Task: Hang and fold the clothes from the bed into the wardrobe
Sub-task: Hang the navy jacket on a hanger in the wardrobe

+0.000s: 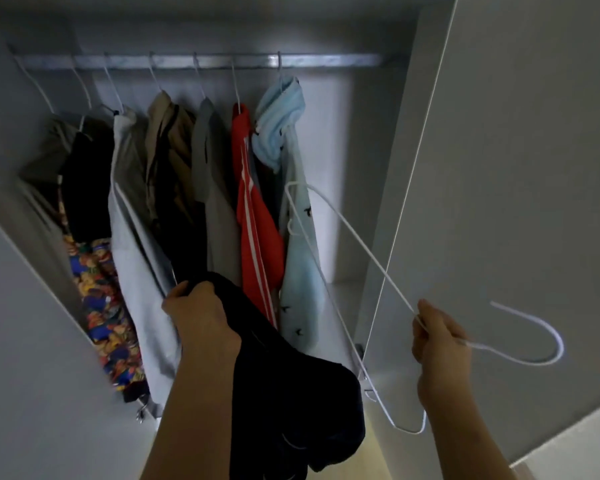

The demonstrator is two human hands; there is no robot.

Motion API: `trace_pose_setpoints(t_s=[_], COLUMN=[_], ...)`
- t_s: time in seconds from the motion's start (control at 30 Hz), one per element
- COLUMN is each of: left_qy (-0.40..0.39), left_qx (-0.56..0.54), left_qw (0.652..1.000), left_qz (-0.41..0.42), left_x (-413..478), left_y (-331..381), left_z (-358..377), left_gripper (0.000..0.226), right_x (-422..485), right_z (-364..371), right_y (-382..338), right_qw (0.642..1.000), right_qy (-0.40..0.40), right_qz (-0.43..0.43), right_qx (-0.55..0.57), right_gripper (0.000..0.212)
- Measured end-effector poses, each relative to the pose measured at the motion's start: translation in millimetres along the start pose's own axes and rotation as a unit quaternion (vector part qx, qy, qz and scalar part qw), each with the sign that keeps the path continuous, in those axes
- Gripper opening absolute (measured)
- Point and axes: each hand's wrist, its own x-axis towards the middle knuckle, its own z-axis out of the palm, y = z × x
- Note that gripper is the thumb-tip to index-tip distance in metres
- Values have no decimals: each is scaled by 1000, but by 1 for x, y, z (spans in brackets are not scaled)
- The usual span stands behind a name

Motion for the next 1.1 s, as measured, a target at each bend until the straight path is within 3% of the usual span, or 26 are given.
trace_pose_setpoints(t_s=[0.13,0.2,0.33,0.47,0.57,0.67,0.73,0.83,0.93,1.1], left_qy=[-18,-28,-33,-25,-13,3,14,14,-17,12], left_qx=[24,22,43,91,96,75,34,87,180,236], left_qw=[997,998,998,995,994,997,999,988,951,910], left_qz=[-71,-56,-29,-34,-43,1,13,125,253,341], left_x=[-7,-16,-28,-16,-10,-5,-4,-8,-15,-9], left_y=[-4,-8,-12,-2,8,17,24,29,28,35], left_z=[-24,-26,-36,-51,-60,-64,-64,-65,-67,-73], left_gripper=[27,29,9,32,35,23,3,11,13,19], right_x=[-21,-28,-37,-45,-47,-44,-42,-39,-33,-30], right_z=[-12,-15,-11,0,8,12,16,20,20,12], right_y=[1,-2,-7,-6,-4,-3,-3,-6,-10,-18], right_qw=[999,998,995,990,985,976,965,953,950,941], right_qy=[-27,-49,-93,-130,-156,-186,-212,-235,-234,-234], right_qz=[36,41,37,59,70,55,26,12,5,-7], right_qx=[6,8,21,22,-27,-101,-154,-192,-207,-245], right_gripper=[58,58,57,50,49,54,56,55,53,54])
